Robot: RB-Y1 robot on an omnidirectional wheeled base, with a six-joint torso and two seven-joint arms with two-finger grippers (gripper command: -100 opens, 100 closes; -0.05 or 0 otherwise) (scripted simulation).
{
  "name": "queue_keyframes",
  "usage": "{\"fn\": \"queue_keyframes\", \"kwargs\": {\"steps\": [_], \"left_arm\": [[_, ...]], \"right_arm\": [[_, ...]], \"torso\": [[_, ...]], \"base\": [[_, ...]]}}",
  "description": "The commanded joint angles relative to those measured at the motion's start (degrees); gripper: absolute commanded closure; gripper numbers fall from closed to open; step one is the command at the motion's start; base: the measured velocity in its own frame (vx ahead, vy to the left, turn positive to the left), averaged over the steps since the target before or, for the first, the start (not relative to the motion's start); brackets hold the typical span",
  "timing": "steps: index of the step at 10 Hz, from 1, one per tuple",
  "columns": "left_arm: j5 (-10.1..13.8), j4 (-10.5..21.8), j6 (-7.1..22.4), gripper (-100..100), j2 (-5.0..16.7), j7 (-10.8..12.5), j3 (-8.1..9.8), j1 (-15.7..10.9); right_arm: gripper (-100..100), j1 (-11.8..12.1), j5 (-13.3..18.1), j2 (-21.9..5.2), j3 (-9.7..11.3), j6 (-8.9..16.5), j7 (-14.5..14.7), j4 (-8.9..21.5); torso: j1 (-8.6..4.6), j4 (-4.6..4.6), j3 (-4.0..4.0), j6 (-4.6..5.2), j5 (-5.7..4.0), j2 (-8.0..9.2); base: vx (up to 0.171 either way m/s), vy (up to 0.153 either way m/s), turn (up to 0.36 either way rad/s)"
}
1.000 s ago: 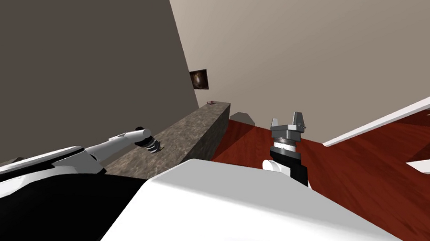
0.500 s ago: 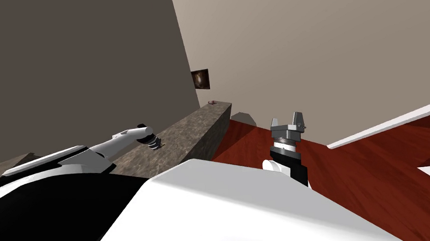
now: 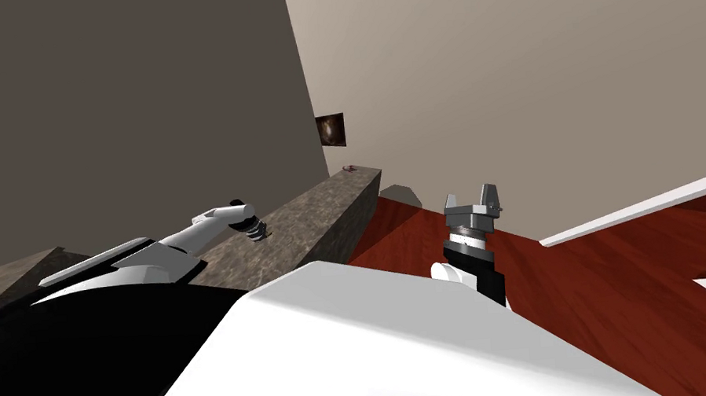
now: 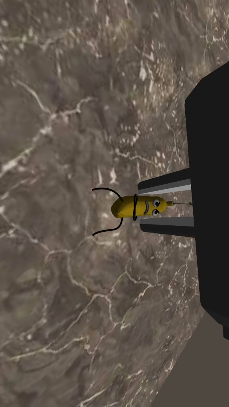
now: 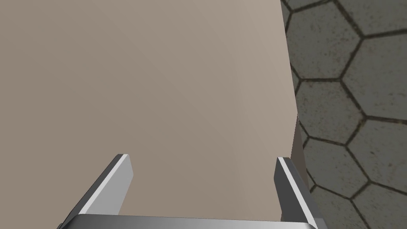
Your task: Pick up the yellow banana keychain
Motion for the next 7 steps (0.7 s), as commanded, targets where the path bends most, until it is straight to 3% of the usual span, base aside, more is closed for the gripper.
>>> {"fn": "queue_keyframes", "kwargs": {"steps": [1,3,6,7], "left_arm": [[-2.9,2.7,2.9,100,-2.9,-1.9,2.86,-2.9],[-6.1,2.7,4.0,100,-5.2,-1.9,6.51,-4.7],[-11.4,2.7,4.0,100,-5.2,-1.9,7.23,-4.7],[-12.0,2.7,4.0,100,-5.2,-1.9,7.23,-4.7]], "right_arm": [[0,0.0,0.0,0.0,0.0,0.0,0.0,0.0],[0,0.0,0.0,0.0,0.0,0.0,0.0,0.0],[0,0.0,0.0,0.0,0.0,0.0,0.0,0.0],[0,0.0,0.0,0.0,0.0,0.0,0.0,0.0]], "torso": [[0.00,0.00,0.00,0.00,0.00,0.00],[0.00,0.02,0.06,0.02,0.05,0.10],[-0.05,0.02,0.01,0.00,-0.01,0.00],[-0.03,0.02,0.02,-0.04,0.00,0.03]], "base": [[-0.007,0.012,0.303],[-0.013,0.001,0.067],[0.001,-0.001,-0.017],[0.001,0.000,0.013]]}}
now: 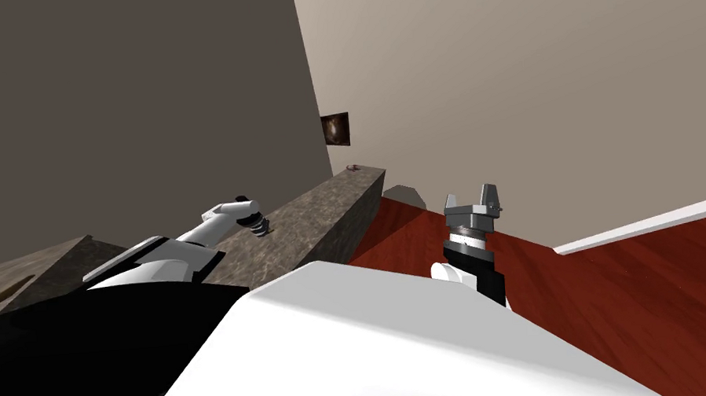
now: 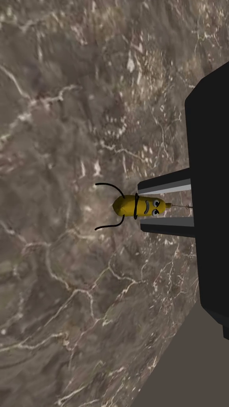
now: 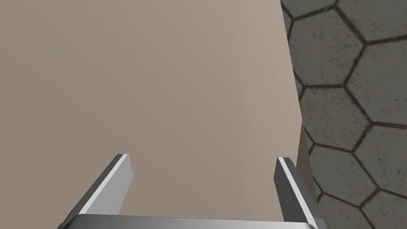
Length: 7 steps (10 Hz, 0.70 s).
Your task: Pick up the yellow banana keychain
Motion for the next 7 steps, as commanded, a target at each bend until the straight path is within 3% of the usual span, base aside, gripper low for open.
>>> {"fn": "queue_keyframes", "kwargs": {"steps": [1,3,6,7], "left_arm": [[-2.9,2.9,2.9,100,-2.9,-2.2,2.86,-2.9],[-6.2,3.2,4.2,100,-5.2,-2.2,6.36,-5.2],[-11.4,3.2,4.2,100,-5.2,-2.2,7.12,-5.2],[-13.3,6.3,6.9,100,-8.3,-4.3,9.75,-8.5]], "right_arm": [[0,0.0,0.0,0.0,0.0,0.0,0.0,0.0],[0,0.0,0.0,0.0,0.0,0.0,0.0,0.0],[0,0.0,0.0,0.0,0.0,0.0,0.0,0.0],[0,0.0,0.0,0.0,0.0,0.0,0.0,0.0]], "torso": [[0.00,0.00,0.00,0.00,0.00,0.00],[0.00,0.00,0.03,-0.02,0.06,0.07],[-0.04,0.00,-0.01,-0.03,-0.01,-0.03],[-0.01,0.01,0.00,-0.06,-0.01,-0.01]], "base": [[-0.012,0.010,0.216],[-0.012,0.002,0.101],[0.001,-0.001,-0.019],[-0.005,0.012,0.264]]}}
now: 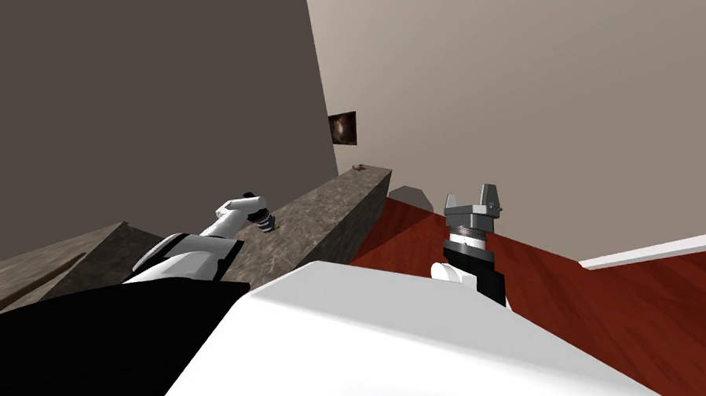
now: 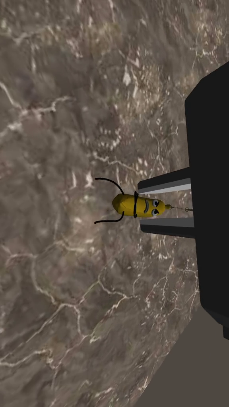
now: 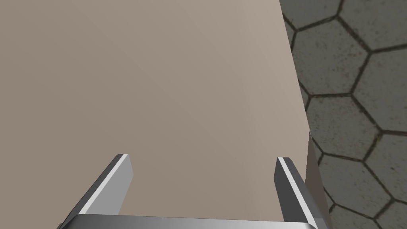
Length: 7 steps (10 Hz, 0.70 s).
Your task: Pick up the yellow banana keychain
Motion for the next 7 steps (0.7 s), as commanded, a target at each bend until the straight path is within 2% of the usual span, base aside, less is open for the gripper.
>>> {"fn": "queue_keyframes", "kwargs": {"steps": [1,3,5,6,7], "left_arm": [[-2.9,2.3,2.9,100,-2.9,-1.6,2.86,-2.9],[-6.6,2.3,3.0,100,-3.4,-1.6,5.72,-3.6],[-10.2,2.3,3.0,100,-3.4,-1.6,5.72,-3.6],[-11.9,4.6,6.0,100,-6.4,-3.7,8.49,-6.4],[-13.6,5.2,7.1,100,-8.0,-3.7,10.24,-7.3]], "right_arm": [[0,0.0,0.0,0.0,0.0,0.0,0.0,0.0],[0,0.0,0.0,0.0,0.0,0.0,0.0,0.0],[0,0.0,0.0,0.0,0.0,0.0,0.0,0.0],[0,0.0,0.0,0.0,0.0,0.0,0.0,0.0],[0,0.0,0.0,0.0,0.0,0.0,0.0,0.0]], "torso": [[0.00,0.00,0.00,0.00,0.00,0.00],[-0.07,0.04,0.00,0.18,-0.04,-0.03],[-0.05,0.03,-0.01,0.09,-0.07,-0.06],[-0.02,0.03,0.00,0.06,-0.05,-0.04],[0.01,0.00,0.01,-0.05,0.02,0.02]], "base": [[-0.013,0.005,0.176],[-0.008,-0.002,-0.024],[0.003,0.001,0.003],[-0.005,0.013,0.271],[-0.014,0.003,0.173]]}}
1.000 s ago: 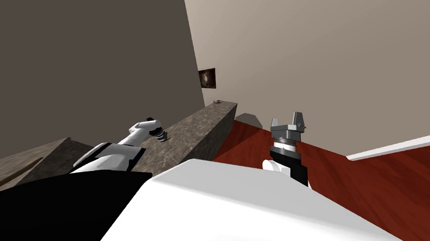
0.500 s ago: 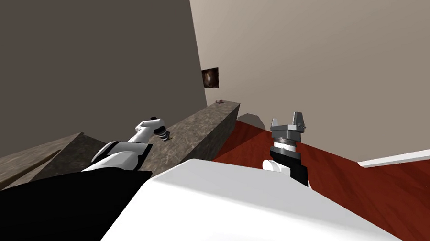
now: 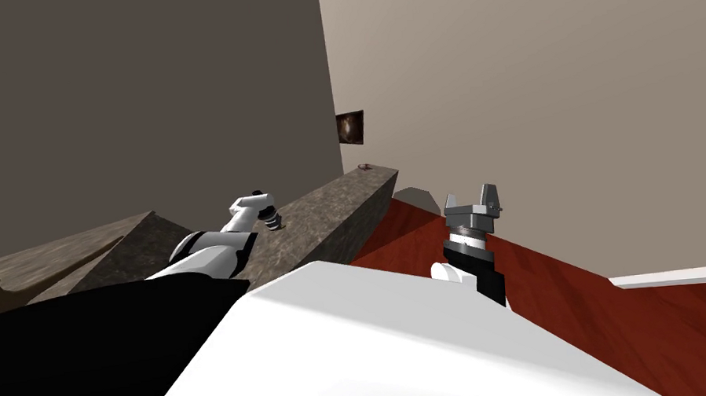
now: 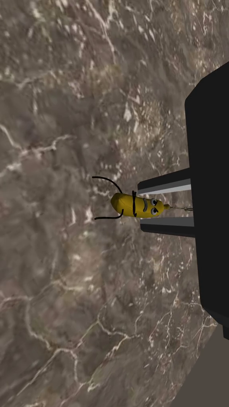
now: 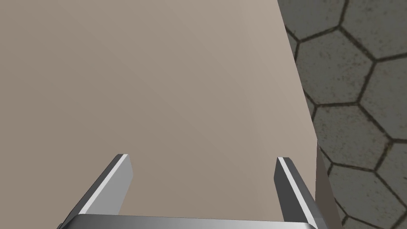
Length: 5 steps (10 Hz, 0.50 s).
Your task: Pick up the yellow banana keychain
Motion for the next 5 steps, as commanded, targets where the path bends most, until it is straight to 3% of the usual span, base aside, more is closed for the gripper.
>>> {"fn": "queue_keyframes", "kwargs": {"steps": [1,2,4,5], "left_arm": [[-2.9,2.9,0.3,100,-1.5,-1.6,2.86,-2.9],[-4.6,3.3,0.3,100,-1.5,-1.6,3.71,-3.3],[-7.9,3.3,0.3,100,-1.5,-1.6,3.71,-3.3],[-9.8,6.3,3.0,100,-4.3,-3.7,6.45,-6.4]], "right_arm": [[0,0.0,0.0,0.0,0.0,0.0,0.0,0.0],[0,0.0,0.0,0.0,0.0,0.0,0.0,0.0],[0,0.0,0.0,0.0,0.0,0.0,0.0,0.0],[0,0.0,0.0,0.0,0.0,0.0,0.0,0.0]], "torso": [[0.00,0.00,0.00,0.00,0.00,0.00],[-0.03,0.02,-0.02,0.05,-0.05,-0.06],[0.00,0.02,-0.03,-0.03,-0.08,-0.08],[0.03,0.01,-0.03,-0.05,-0.06,-0.07]], "base": [[-0.012,-0.003,-0.020],[-0.003,-0.001,-0.036],[0.000,0.000,0.000],[-0.004,0.013,0.290]]}}
